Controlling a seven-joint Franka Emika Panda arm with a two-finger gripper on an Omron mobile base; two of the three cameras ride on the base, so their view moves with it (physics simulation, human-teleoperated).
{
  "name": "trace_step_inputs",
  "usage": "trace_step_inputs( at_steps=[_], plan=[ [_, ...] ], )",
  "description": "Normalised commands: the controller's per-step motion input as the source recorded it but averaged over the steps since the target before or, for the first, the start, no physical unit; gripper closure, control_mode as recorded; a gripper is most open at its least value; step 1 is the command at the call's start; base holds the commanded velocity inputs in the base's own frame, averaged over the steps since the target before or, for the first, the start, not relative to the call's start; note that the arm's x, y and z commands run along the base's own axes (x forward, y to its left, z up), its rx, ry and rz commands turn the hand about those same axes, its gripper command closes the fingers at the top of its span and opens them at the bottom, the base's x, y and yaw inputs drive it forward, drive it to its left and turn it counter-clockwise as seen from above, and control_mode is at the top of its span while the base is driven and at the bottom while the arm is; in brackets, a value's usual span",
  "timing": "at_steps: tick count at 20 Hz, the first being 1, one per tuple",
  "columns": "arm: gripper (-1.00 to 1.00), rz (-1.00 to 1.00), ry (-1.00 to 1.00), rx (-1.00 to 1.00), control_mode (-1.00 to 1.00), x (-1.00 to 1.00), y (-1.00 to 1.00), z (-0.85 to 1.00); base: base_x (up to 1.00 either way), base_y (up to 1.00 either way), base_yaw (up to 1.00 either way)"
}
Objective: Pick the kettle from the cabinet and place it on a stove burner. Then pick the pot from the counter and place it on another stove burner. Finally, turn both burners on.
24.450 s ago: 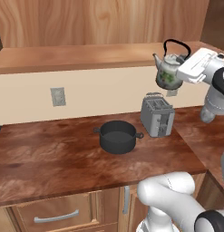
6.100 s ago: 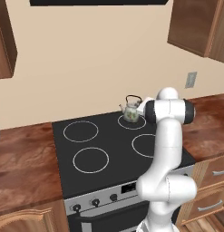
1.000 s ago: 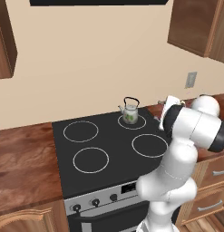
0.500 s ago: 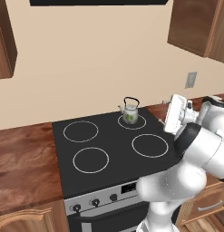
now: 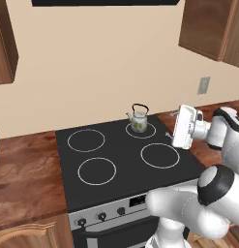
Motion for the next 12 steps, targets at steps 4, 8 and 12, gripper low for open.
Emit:
trace_step_inputs(
  at_steps=[4, 8, 12],
  plan=[
    [-1.00, -0.03, -0.15, -0.13, -1.00, -0.29, 0.26, 0.24, 0.00, 0.00, 0.00],
    [-1.00, -0.01, -0.14, -0.17, -1.00, -0.26, 0.23, 0.25, 0.00, 0.00, 0.00],
    [-1.00, 0.00, -0.14, -0.17, -1.00, -0.30, 0.23, 0.10, 0.00, 0.00, 0.00]
  ],
)
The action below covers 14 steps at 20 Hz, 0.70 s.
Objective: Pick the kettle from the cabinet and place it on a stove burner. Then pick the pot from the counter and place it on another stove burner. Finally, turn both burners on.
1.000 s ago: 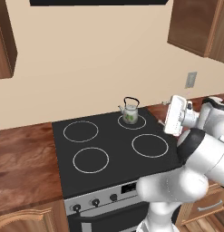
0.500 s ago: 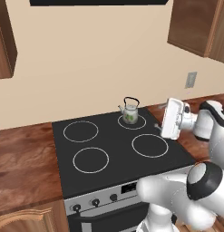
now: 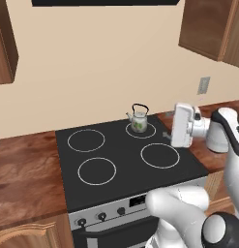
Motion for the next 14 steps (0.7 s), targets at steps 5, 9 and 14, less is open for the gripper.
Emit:
trace_step_inputs(
  at_steps=[5, 9, 14],
  plan=[
    [-1.00, 0.00, 0.00, -0.01, -1.00, 0.00, 0.00, 0.01, 0.00, 0.00, 0.00],
    [-1.00, 0.00, -0.06, 0.00, -1.00, -0.12, 0.00, 0.00, 0.00, 0.00, 0.00],
    [-1.00, 0.00, -0.06, -0.01, 1.00, -0.14, 0.00, 0.00, -0.69, 0.00, -0.04]
  ],
)
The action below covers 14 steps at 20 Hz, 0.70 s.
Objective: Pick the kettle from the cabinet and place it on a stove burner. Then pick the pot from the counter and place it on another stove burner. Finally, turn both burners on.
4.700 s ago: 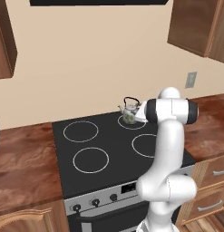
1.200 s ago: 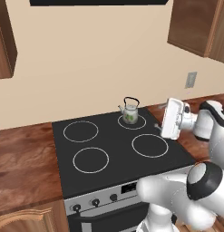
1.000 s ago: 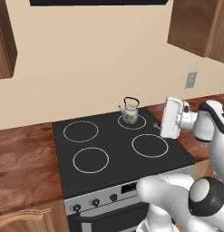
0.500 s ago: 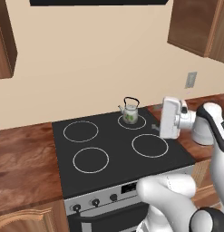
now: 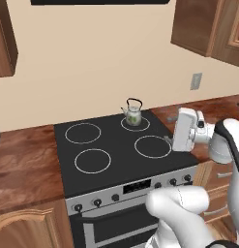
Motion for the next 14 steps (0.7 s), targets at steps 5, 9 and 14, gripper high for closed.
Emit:
trace_step_inputs(
  at_steps=[5, 9, 14],
  plan=[
    [-1.00, 0.00, 0.00, 0.00, 1.00, 0.00, 0.00, 0.00, -0.75, -0.01, -0.05],
    [-1.00, 0.00, 0.00, 0.00, 1.00, 0.00, 0.00, 0.00, -0.53, -0.16, -0.04],
    [-1.00, 0.00, 0.00, 0.00, 1.00, 0.00, 0.00, 0.00, -0.37, -0.47, -0.01]
  ],
)
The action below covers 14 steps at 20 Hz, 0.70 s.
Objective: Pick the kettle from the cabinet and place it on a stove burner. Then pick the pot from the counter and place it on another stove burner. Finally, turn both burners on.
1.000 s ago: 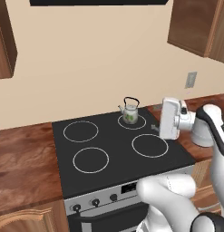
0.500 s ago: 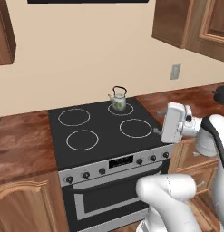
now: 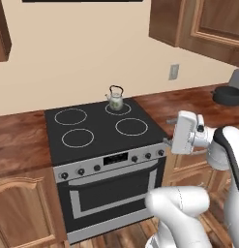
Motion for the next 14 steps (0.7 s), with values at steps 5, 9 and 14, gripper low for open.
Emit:
trace_step_inputs(
  at_steps=[5, 9, 14],
  plan=[
    [-1.00, 0.00, 0.00, 0.00, 1.00, 0.00, 0.00, 0.00, -0.31, -0.61, 0.00],
    [-1.00, 0.00, 0.00, 0.00, 1.00, 0.00, 0.00, 0.00, -0.27, -0.63, 0.00],
    [-1.00, 0.00, 0.00, 0.00, 1.00, 0.00, 0.00, 0.00, -0.22, -0.65, 0.00]
  ],
)
